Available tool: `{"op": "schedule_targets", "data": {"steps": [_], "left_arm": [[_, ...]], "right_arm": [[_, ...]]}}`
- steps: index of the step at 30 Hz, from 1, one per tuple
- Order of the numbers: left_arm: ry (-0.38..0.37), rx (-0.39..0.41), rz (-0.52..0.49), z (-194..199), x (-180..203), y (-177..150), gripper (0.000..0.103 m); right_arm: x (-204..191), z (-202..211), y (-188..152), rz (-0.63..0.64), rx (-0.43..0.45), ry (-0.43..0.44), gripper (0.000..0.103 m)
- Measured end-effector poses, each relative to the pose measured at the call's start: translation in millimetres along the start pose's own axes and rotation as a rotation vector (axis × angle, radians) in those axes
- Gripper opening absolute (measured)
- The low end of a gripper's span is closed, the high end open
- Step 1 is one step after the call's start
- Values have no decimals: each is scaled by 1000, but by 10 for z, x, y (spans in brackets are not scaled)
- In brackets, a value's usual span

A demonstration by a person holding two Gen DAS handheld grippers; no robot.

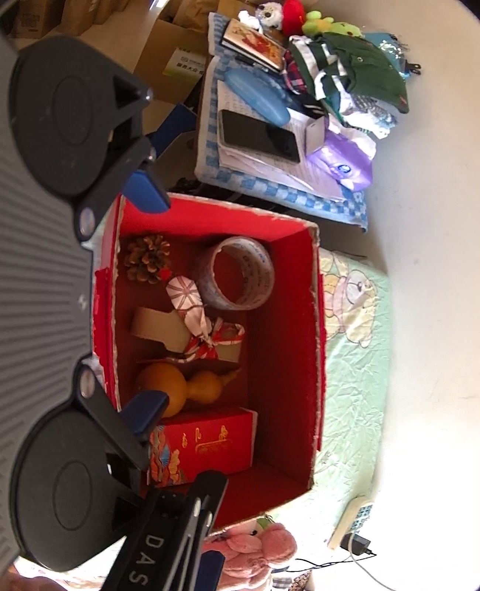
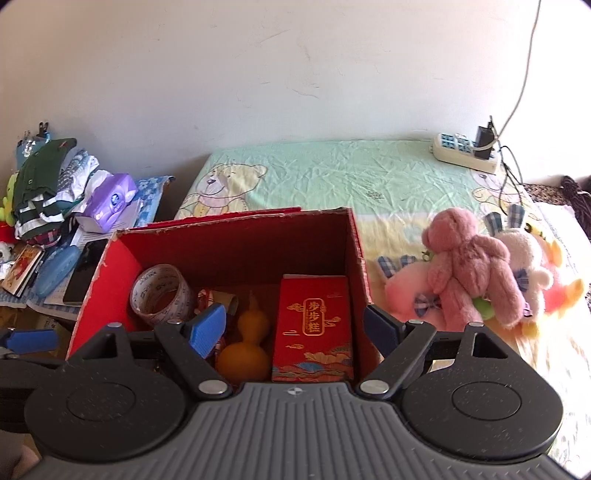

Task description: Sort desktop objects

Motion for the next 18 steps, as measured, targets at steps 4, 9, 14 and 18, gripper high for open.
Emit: {"op": "schedule_targets", "data": {"steps": [4, 9, 14, 18], "left_arm": [[-2, -9, -17, -50, 25, 15, 102], [-11, -23, -34, -133, 53, 17, 102], [-28, -50, -35, -225, 78, 1, 102], [-27, -55, -38, -271, 111, -20, 102]], "right_arm": [[-3, -107, 12, 1, -23, 8, 84], [-27, -204, 10, -1, -40, 26, 84], [4, -297, -10, -3, -63, 27, 84], [36, -351, -28, -10, -80, 23, 84]]}}
Point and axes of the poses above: each gripper's, at about its wrist camera, not at the fingertips, and z roughly against the way its jaws point, x to its right, y to its top, the point moved 3 cm from there along -z, roughly the way its jaws point, and after that the axes turned 15 degrees about y, right-handed, at the moved point
